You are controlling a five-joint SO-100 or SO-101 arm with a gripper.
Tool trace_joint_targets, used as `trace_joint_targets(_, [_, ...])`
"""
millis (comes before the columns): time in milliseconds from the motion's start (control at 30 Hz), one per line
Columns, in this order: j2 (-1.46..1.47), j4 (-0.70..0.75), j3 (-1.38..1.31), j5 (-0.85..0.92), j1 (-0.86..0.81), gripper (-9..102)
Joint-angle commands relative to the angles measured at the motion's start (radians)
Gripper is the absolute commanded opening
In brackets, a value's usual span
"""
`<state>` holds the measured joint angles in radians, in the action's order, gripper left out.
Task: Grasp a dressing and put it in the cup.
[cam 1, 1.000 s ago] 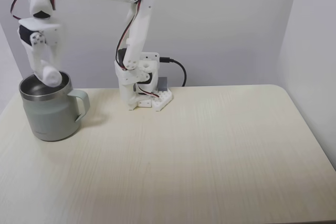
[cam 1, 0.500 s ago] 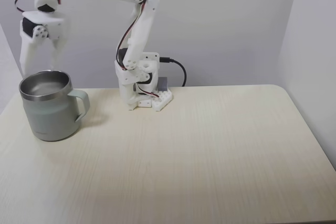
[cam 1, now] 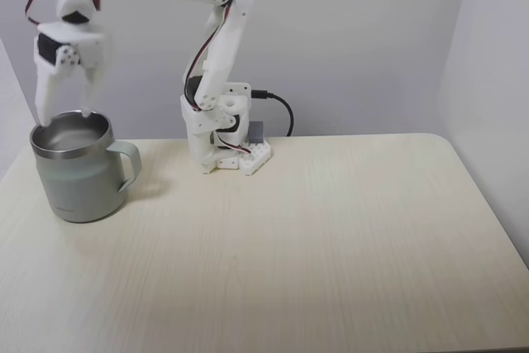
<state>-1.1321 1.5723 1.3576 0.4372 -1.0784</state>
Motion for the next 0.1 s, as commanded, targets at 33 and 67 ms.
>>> trace_joint_targets(33, [0.0, -0.038, -0.032, -0.008, 0.032, 21])
trace_joint_targets(67, [0.0, -0.046, -0.037, -0.006, 0.034, 21])
